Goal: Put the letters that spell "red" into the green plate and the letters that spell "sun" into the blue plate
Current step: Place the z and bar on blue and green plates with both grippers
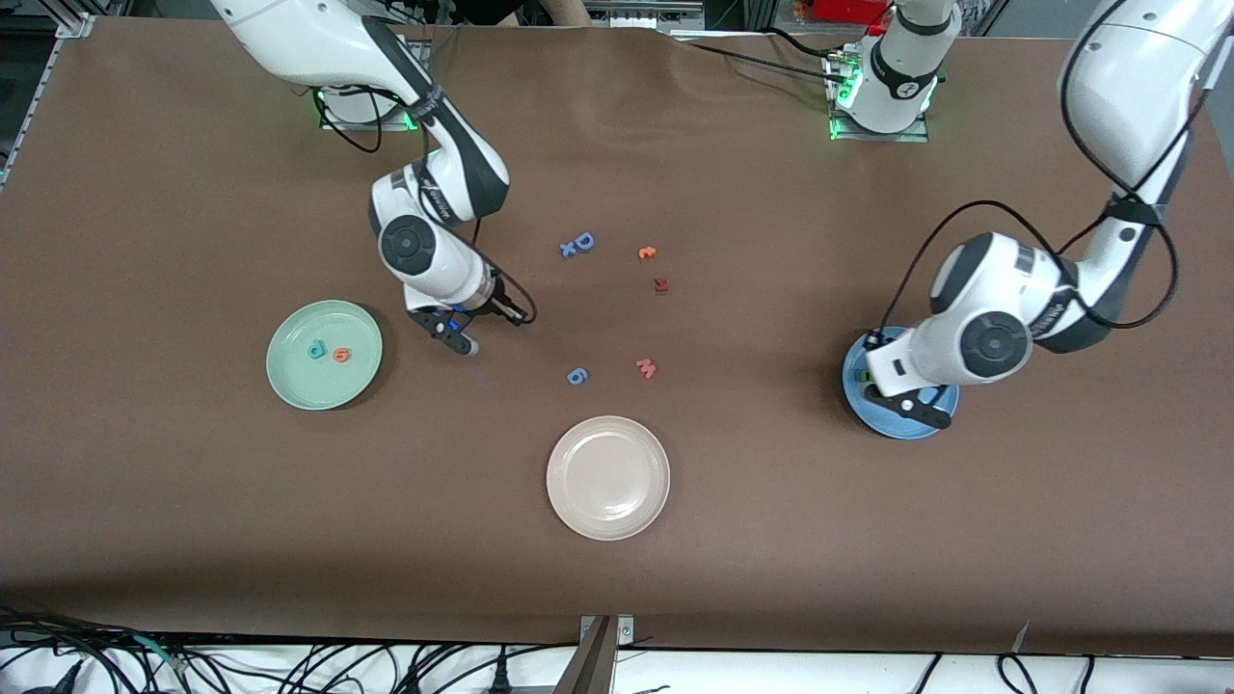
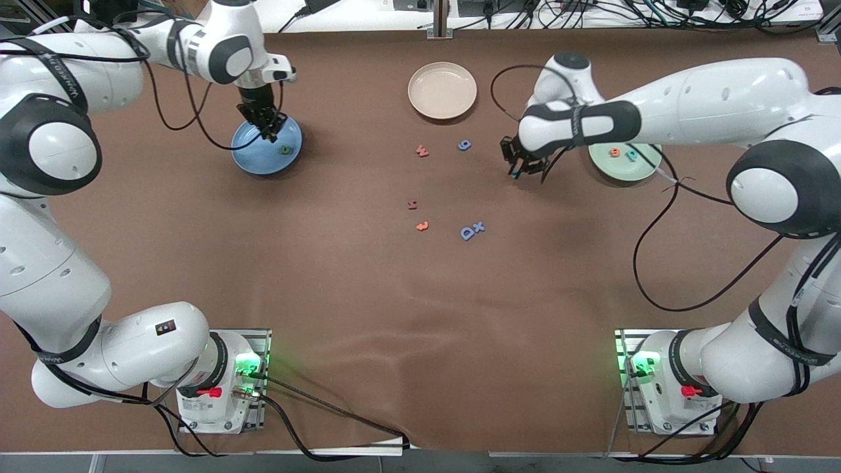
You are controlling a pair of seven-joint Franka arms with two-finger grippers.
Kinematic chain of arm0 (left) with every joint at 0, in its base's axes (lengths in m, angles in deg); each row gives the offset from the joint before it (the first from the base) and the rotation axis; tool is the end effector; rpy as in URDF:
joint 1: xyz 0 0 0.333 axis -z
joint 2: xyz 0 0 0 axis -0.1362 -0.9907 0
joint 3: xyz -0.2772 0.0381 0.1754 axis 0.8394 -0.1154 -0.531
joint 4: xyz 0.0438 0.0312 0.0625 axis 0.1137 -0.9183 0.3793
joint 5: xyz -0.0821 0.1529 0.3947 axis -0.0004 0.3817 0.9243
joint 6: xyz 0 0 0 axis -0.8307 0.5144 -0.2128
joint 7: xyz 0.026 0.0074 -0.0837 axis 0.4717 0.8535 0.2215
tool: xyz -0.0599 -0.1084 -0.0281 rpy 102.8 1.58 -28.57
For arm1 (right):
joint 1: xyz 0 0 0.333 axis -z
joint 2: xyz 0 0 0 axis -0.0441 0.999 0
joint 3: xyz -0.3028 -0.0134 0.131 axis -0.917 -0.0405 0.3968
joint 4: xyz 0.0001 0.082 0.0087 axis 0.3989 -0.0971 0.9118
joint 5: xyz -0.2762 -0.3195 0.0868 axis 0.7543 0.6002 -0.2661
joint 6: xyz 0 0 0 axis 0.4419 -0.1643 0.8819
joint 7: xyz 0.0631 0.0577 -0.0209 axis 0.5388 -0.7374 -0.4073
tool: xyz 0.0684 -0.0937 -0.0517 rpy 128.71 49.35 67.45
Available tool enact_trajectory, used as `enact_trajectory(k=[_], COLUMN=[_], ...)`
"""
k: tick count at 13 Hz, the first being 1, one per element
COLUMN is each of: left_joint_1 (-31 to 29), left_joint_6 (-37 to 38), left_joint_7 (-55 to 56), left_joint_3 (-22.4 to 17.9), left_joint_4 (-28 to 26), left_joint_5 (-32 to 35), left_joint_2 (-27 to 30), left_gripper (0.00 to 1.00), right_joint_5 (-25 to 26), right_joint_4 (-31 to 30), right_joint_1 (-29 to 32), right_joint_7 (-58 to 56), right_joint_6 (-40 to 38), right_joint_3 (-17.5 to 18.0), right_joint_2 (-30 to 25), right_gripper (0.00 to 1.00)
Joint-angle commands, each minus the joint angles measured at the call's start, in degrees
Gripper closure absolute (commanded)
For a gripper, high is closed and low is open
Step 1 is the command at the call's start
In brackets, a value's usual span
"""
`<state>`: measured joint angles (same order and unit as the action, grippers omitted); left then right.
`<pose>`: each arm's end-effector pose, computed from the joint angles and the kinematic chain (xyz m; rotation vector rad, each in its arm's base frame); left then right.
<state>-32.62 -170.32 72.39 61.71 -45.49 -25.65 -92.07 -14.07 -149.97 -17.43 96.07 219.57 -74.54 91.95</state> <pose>0.6426 -0.0667 0.2103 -2.9999 0.6572 0.4581 0.5421 0.3047 0.1892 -2.9421 0.8854 0.3154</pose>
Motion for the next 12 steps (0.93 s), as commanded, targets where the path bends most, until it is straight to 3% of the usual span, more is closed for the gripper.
enact_trajectory(k=[1, 3, 6, 7, 8, 9, 12], left_joint_1=[-3.9, -3.9, -4.7, -4.8, -4.8, -4.8, -4.3], left_joint_6=[0.2, -0.7, -5.1, -5.3, -5.3, -5.1, -2.0], left_joint_7=[-6.3, -6.2, -5.9, -5.6, -5.5, -5.4, -5.5], left_joint_3=[0.7, 0.7, 0.6, 0.6, 0.7, 0.8, 2.6], left_joint_4=[-0.9, -1.5, -4.8, -5.1, -5.1, -4.8, -3.8], left_joint_5=[2.3, 2.3, 3.9, 3.9, 3.9, 3.9, 3.6], left_joint_2=[-1.2, -2.5, -2.9, -2.7, -2.6, -2.3, 1.3], left_gripper=[0.8, 0.8, 0.8, 0.76, 0.52, 0.01, 0.0], right_joint_5=[-1.0, -1.0, -1.0, -1.0, -1.0, -1.0, -1.0], right_joint_4=[1.3, 1.5, 1.0, 0.9, 0.3, -0.4, -0.9], right_joint_1=[0.4, 0.4, 0.6, 0.8, 0.8, 1.1, 3.1], right_joint_7=[-11.7, -22.6, -33.1, -36.5, -38.9, -40.7, -47.0], right_joint_6=[-13.0, -16.6, -16.3, -16.4, -16.5, -16.3, -13.1], right_joint_3=[-7.0, -13.2, -18.4, -20.2, -21.4, -22.5, -23.9], right_joint_2=[-5.3, -6.3, -5.2, -4.7, -4.2, -3.2, 0.6], right_gripper=[0.85, 0.85, 0.85, 0.85, 0.84, 0.84, 0.83])
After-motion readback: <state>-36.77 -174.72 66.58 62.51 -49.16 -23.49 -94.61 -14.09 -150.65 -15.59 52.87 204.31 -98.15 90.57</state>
